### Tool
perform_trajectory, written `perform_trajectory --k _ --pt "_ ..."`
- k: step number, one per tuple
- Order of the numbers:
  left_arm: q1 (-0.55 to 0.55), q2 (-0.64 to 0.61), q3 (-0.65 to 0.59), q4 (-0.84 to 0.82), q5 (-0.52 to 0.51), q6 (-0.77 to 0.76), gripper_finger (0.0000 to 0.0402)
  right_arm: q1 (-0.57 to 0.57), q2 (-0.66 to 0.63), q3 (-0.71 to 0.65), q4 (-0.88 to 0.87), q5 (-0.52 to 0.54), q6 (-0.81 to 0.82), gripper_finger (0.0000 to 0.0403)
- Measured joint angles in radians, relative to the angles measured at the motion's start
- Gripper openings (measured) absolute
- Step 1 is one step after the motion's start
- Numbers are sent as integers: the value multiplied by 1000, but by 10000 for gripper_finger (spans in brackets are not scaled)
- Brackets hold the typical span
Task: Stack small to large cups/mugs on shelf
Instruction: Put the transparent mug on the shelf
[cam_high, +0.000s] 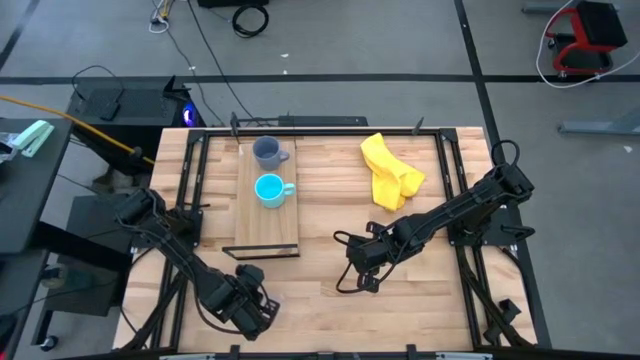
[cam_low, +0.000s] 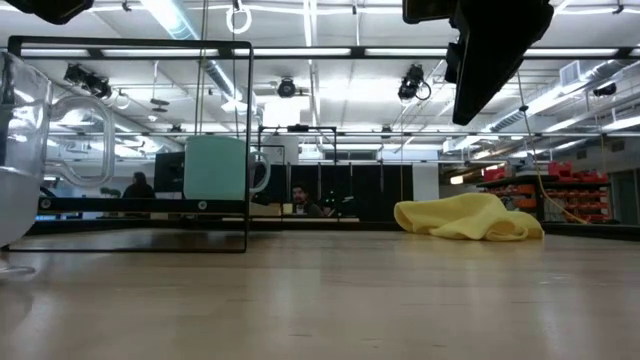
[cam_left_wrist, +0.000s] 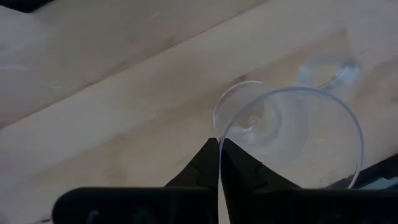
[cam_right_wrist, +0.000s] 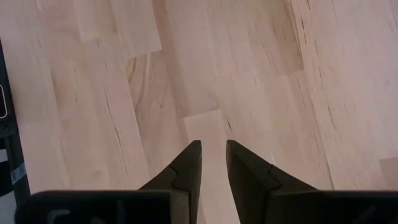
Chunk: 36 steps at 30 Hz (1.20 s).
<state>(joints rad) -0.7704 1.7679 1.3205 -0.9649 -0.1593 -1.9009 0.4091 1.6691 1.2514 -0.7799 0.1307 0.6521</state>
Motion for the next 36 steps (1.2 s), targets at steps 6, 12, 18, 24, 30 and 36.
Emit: perform_trajectory --k 6,12,18,24,30,36 --pt "16 -11 1 69 1 6 7 0 0 0 0 0 0 83" --pt "35 -44 70 85 8 105 8 -1 0 0 0 0 -27 83" --pt "69 -48 269 11 9 289 8 -1 0 0 -3 0 -35 83" --pt "122 -49 551 -197 -23 467 6 -1 0 0 -4 0 -35 83" --pt "180 -51 767 -622 -54 469 5 -1 0 0 -5 0 -35 83" --pt "287 -85 766 -604 -77 629 4 -1 0 0 -3 3 -35 83"
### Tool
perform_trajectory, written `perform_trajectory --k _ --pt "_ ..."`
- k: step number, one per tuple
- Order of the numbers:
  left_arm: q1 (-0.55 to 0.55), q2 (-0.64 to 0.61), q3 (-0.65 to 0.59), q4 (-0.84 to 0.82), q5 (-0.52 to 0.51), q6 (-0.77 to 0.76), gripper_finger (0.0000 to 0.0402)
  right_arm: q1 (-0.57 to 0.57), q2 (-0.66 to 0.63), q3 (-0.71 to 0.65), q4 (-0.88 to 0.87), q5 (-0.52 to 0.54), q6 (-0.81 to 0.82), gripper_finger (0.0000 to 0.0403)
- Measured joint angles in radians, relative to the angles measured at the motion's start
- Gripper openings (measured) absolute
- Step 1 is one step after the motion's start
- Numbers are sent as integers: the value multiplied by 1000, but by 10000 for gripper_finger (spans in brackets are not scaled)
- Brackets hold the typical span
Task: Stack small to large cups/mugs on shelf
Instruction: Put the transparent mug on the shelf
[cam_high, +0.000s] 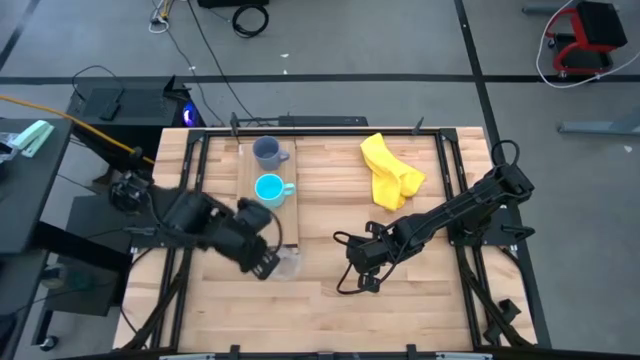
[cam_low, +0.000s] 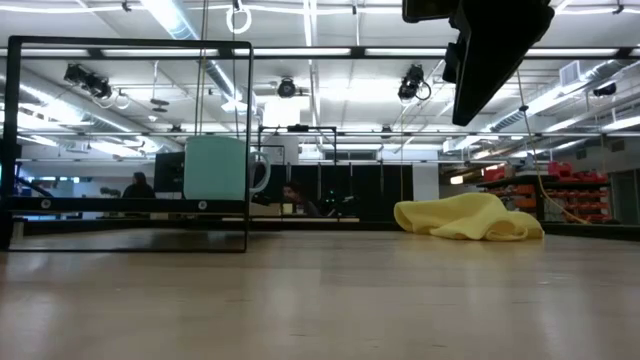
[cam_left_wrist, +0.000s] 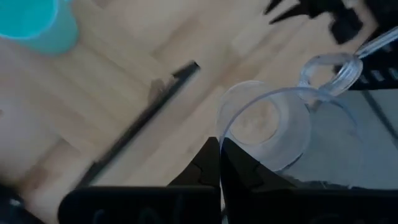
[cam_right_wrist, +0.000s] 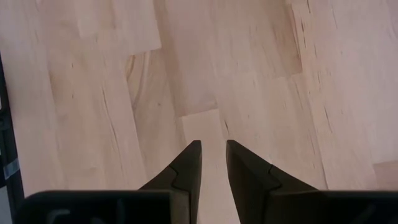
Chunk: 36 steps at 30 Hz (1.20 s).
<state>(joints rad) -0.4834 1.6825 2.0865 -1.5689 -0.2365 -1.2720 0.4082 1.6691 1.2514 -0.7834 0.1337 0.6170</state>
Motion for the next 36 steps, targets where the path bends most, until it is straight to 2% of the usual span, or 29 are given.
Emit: perform_trajectory --k 14,21,31,36 --pt "312 -48 -117 -2 17 369 4 0 0 0 -3 0 19 83" --pt "452 -87 -291 -2 66 498 4 0 0 0 -3 0 39 83" --pt "466 -122 -532 3 73 536 4 0 0 0 -3 22 42 83" --pt "450 -121 -626 127 74 561 4 0 0 0 -3 38 42 83"
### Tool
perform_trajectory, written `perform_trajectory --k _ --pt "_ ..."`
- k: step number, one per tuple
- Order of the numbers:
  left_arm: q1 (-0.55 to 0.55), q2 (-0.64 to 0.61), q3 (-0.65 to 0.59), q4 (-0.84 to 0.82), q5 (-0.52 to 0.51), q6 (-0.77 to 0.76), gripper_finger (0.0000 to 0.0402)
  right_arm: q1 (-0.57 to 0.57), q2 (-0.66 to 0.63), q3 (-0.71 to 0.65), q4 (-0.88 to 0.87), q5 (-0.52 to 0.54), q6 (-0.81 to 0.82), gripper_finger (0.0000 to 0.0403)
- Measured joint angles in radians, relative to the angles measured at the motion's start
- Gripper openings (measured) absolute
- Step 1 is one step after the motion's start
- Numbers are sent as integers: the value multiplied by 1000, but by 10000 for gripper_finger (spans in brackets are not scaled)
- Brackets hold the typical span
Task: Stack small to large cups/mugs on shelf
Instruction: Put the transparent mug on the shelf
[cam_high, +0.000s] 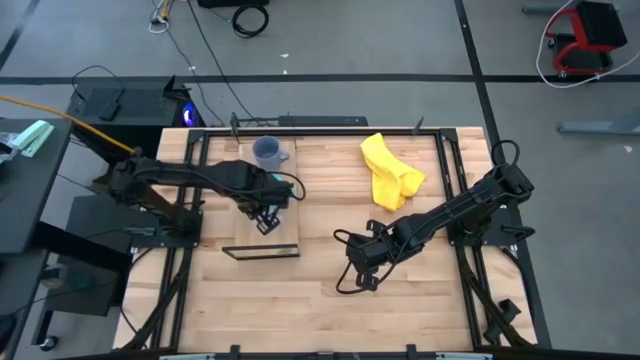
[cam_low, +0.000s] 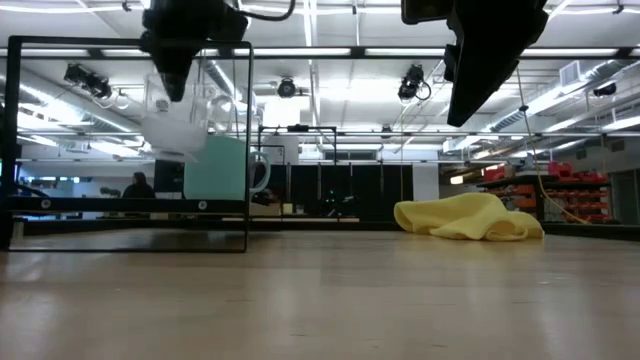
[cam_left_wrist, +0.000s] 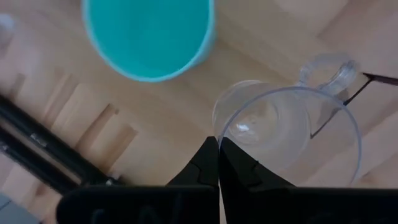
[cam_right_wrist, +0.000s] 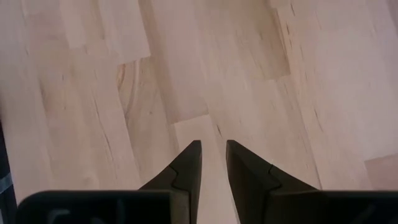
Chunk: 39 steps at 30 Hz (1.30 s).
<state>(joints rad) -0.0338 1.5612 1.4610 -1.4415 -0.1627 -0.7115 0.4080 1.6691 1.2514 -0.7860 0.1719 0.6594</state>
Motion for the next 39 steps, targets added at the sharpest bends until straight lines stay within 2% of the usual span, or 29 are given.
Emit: perform_trajectory --k 8,16,33,39 --pt "-3 0 -84 86 1 20 4 0 0 0 0 0 3 83" --pt "-10 0 -96 171 4 45 4 0 0 0 1 0 4 83" --pt "-16 2 -97 202 14 40 4 0 0 0 2 0 4 83" --pt "-26 3 -161 220 18 16 4 0 0 0 2 0 4 83"
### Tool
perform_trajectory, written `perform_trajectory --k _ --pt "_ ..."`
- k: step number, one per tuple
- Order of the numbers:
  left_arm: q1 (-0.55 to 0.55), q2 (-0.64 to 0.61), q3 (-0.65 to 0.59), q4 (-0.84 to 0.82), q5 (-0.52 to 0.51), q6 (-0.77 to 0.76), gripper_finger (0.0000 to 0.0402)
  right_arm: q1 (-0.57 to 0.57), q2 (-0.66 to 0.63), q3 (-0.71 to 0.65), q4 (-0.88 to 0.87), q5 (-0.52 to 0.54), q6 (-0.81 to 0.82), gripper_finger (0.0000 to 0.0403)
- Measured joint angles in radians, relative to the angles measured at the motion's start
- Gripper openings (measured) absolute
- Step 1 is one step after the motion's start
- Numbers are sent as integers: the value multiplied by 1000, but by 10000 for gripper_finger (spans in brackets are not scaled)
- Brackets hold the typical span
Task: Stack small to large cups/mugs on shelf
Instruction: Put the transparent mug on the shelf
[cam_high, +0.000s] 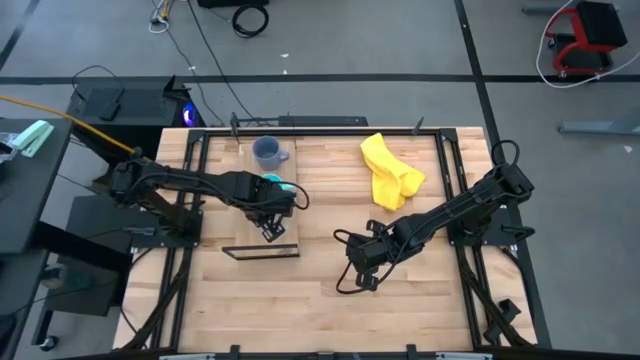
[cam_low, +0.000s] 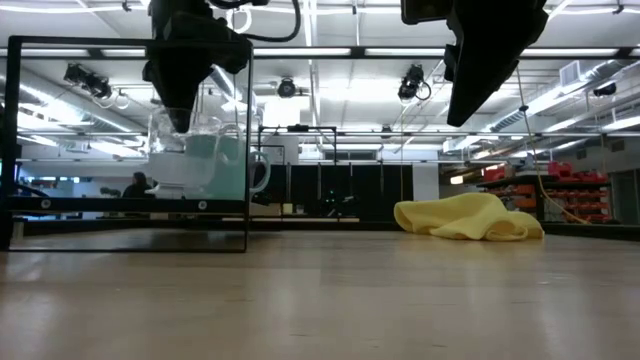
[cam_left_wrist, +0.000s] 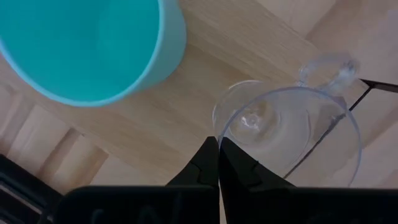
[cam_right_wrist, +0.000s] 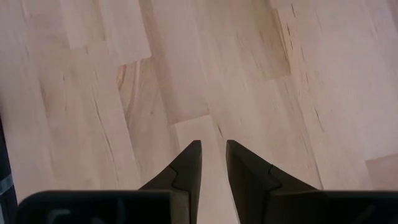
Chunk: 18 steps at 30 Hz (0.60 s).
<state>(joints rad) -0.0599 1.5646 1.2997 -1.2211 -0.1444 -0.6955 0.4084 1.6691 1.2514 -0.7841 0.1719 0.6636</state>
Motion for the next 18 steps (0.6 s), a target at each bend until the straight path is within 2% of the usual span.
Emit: perform_trajectory --k 8,18 --pt "0 -9 -4 0 0 -4 5 1 0 0 0 0 0 83" --pt "-1 -19 -67 31 -3 -33 6 1 0 0 1 0 14 83"
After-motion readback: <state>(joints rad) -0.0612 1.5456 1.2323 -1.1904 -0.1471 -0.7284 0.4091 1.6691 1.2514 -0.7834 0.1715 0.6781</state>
